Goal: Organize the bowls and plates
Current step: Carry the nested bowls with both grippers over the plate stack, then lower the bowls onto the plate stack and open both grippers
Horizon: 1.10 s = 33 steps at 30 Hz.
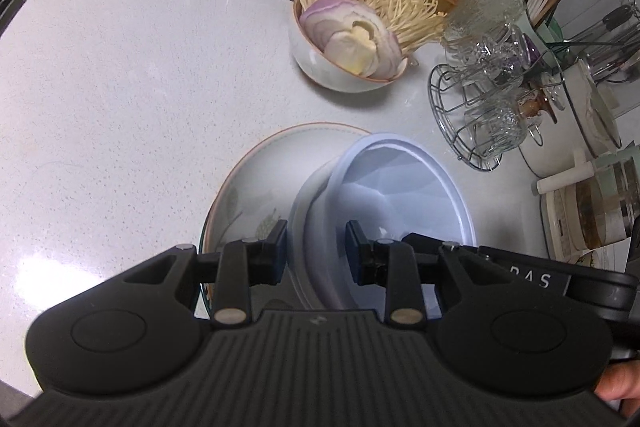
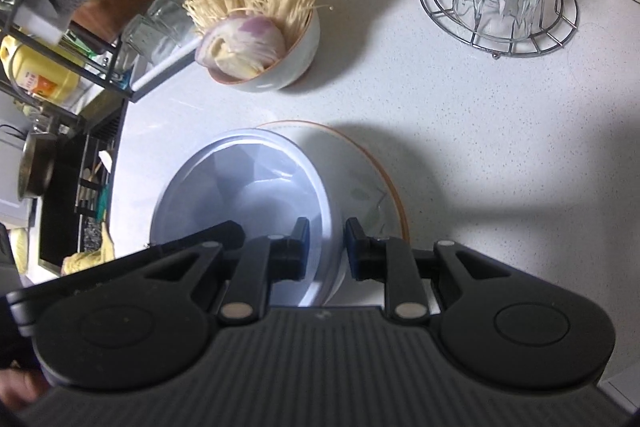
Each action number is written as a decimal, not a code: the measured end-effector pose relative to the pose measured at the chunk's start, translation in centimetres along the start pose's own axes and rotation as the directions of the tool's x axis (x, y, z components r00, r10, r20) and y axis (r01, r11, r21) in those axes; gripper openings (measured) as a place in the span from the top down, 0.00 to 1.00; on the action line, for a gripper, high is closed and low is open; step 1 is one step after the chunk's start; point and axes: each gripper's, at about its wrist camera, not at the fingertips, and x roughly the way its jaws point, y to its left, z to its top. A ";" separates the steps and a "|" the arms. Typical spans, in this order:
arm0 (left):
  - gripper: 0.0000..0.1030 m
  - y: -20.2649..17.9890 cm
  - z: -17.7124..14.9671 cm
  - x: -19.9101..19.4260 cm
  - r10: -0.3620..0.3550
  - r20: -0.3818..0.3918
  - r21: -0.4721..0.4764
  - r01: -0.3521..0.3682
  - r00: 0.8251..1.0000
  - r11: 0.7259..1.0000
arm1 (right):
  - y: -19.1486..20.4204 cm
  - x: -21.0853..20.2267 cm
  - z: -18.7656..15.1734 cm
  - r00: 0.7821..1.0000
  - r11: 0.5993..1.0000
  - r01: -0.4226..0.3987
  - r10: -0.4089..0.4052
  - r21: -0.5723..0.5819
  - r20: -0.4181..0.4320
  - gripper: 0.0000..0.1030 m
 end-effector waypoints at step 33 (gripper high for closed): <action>0.55 0.5 0.9 -3.2 0.009 0.051 0.051 -0.011 0.999 0.999 | 1.0 -1.2 0.2 0.997 1.000 0.001 0.000 -0.018 0.074 0.59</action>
